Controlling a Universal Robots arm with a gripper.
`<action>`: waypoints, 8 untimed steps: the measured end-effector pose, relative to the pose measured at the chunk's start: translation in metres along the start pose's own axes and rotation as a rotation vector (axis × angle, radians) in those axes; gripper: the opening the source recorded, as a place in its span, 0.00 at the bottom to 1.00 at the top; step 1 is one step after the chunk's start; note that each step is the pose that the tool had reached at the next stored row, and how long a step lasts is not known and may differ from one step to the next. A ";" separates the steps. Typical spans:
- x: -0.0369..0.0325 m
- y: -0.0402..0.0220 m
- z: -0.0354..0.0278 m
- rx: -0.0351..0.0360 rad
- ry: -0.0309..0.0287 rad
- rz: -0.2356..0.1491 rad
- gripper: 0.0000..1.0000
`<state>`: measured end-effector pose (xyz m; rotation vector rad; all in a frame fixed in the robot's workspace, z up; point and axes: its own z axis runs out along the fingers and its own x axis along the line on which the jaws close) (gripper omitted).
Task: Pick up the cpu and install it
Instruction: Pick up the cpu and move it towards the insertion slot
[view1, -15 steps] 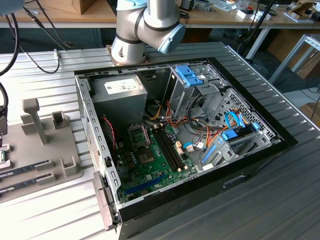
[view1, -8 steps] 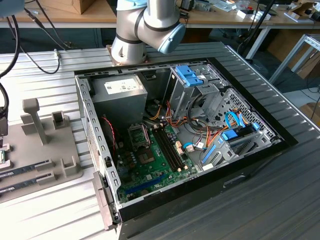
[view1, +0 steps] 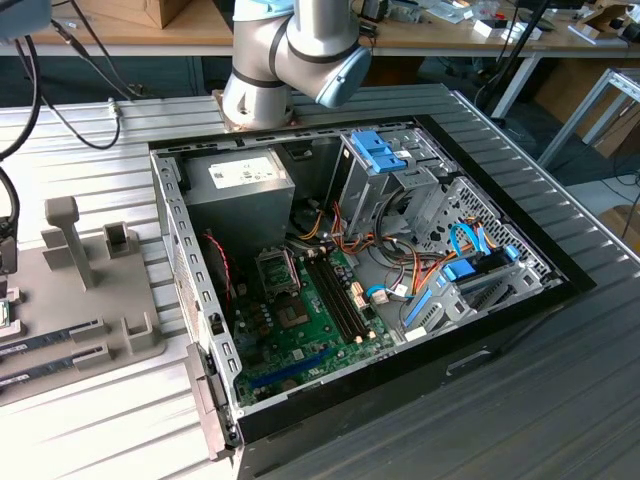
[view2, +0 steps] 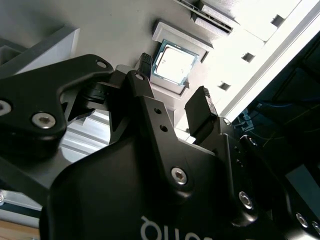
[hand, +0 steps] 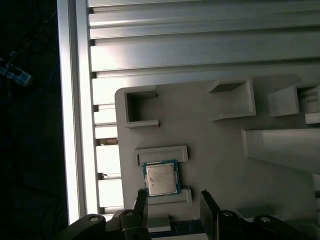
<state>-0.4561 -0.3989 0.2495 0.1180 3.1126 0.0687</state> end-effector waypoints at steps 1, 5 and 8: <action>0.0000 0.0000 0.0004 0.0001 0.0000 0.000 0.54; 0.0001 -0.0002 0.0044 0.0001 0.0001 0.000 0.54; 0.0002 -0.0003 0.0059 0.0001 0.0001 0.000 0.54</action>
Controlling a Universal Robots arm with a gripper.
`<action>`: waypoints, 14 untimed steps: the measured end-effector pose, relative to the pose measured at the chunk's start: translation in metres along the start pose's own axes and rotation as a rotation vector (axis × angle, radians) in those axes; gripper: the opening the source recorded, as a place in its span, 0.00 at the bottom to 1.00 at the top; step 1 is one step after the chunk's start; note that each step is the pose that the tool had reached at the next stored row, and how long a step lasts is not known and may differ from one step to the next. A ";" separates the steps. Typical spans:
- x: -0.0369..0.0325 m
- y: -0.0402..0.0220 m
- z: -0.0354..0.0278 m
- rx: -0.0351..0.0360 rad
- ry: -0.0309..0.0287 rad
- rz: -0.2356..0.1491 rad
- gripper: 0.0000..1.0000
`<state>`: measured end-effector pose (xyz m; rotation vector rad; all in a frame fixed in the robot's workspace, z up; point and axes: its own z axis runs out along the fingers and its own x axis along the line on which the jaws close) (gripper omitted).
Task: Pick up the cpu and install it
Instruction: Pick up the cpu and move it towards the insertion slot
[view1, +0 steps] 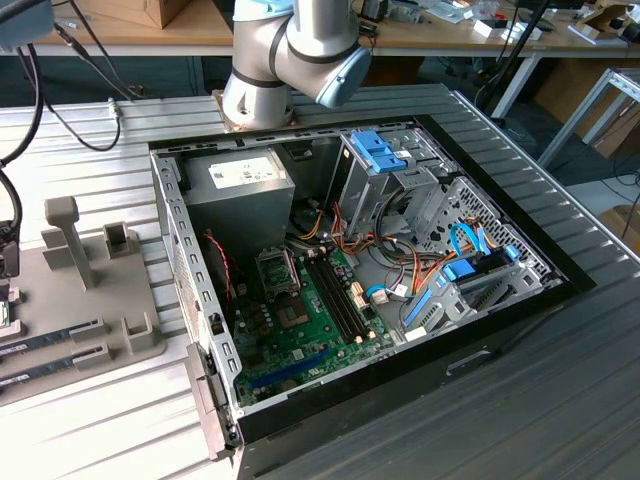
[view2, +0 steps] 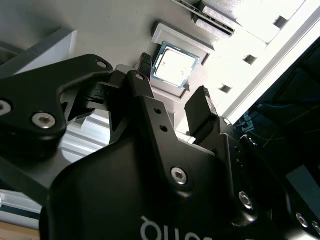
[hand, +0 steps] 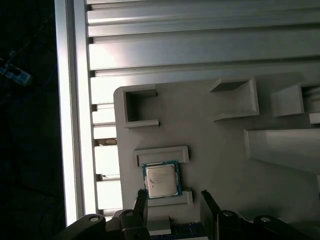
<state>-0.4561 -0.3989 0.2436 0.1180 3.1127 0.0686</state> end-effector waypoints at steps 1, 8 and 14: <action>0.0000 0.0000 0.0004 0.0000 0.0000 0.000 0.54; 0.0001 -0.0002 0.0040 0.0000 0.0000 0.000 0.54; 0.0001 -0.0003 0.0069 -0.0001 0.0000 0.000 0.54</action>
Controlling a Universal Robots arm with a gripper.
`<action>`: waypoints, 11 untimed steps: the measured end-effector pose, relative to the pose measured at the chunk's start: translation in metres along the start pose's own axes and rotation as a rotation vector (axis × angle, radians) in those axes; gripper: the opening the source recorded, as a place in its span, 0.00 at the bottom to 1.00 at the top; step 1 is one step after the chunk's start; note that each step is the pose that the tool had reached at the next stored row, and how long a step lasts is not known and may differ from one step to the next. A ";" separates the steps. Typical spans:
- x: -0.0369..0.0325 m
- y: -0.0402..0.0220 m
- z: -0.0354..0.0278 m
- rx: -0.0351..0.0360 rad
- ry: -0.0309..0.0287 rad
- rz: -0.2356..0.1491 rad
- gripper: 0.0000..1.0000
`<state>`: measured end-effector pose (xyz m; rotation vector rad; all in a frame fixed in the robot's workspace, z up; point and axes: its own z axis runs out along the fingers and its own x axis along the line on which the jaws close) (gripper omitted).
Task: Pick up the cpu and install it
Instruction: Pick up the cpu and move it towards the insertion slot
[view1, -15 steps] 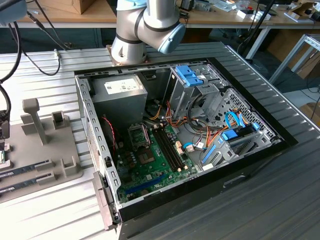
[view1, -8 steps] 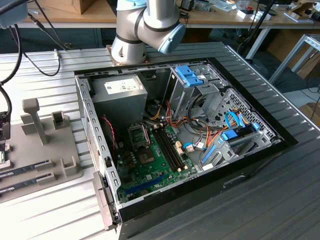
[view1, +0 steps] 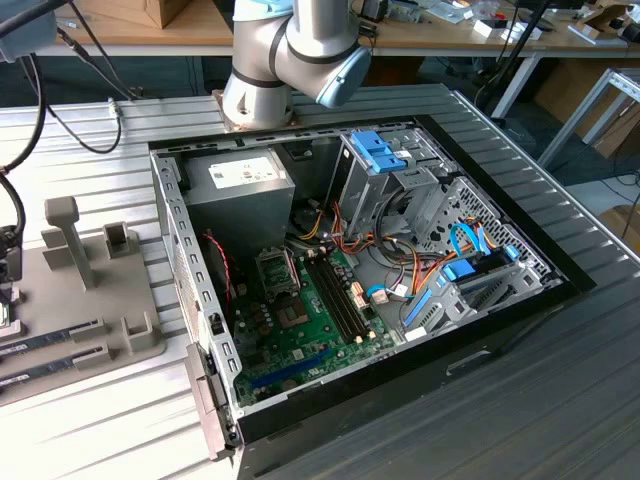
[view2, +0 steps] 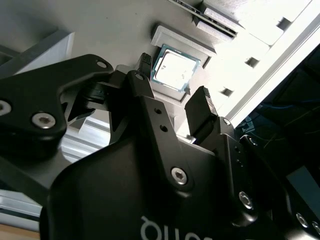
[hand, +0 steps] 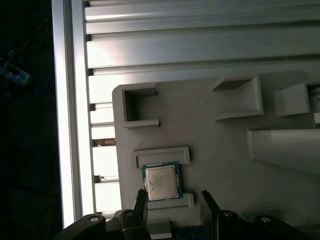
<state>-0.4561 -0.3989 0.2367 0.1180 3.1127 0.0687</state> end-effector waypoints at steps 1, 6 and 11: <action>0.0000 0.0000 0.0004 0.0000 0.0000 0.000 0.54; 0.0001 -0.0001 0.0021 0.0000 0.0000 0.000 0.54; 0.0001 -0.0002 0.0041 0.0000 0.0000 0.000 0.54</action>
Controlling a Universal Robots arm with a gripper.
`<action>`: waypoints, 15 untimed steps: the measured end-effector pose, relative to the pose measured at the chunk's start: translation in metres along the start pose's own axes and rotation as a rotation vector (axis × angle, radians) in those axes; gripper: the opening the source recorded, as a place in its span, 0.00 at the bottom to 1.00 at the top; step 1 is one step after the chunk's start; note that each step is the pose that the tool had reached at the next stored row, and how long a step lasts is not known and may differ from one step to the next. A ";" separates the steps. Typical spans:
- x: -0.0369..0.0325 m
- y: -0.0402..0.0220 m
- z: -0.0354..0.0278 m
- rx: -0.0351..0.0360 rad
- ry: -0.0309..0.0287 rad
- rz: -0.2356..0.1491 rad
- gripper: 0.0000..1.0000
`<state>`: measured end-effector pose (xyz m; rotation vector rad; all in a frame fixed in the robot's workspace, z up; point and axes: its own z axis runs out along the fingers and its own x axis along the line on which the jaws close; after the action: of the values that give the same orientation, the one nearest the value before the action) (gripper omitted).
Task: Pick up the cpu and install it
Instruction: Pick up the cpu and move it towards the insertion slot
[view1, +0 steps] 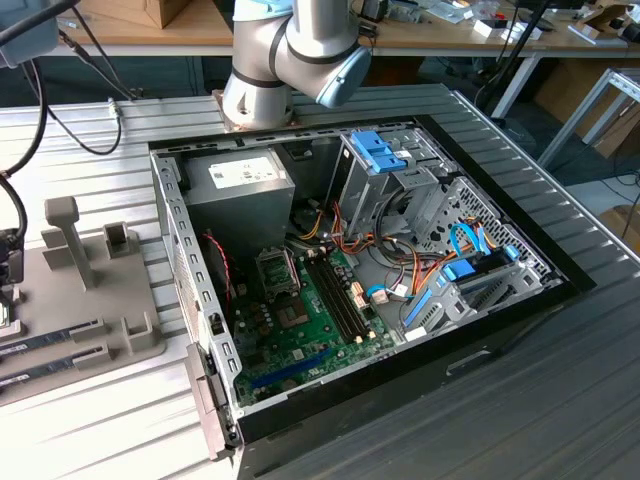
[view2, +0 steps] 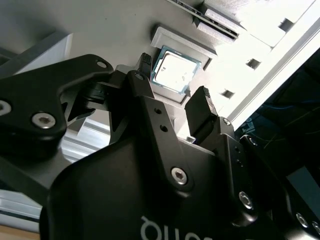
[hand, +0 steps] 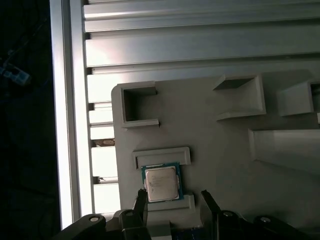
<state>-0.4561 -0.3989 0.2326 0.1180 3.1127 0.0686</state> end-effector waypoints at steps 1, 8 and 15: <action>0.0000 0.0000 0.0004 0.0000 0.0000 0.000 0.54; 0.0001 -0.0001 0.0028 0.0000 0.0000 0.000 0.54; 0.0001 -0.0002 0.0048 0.0000 0.0000 0.000 0.54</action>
<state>-0.4561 -0.3989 0.2277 0.1180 3.1127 0.0686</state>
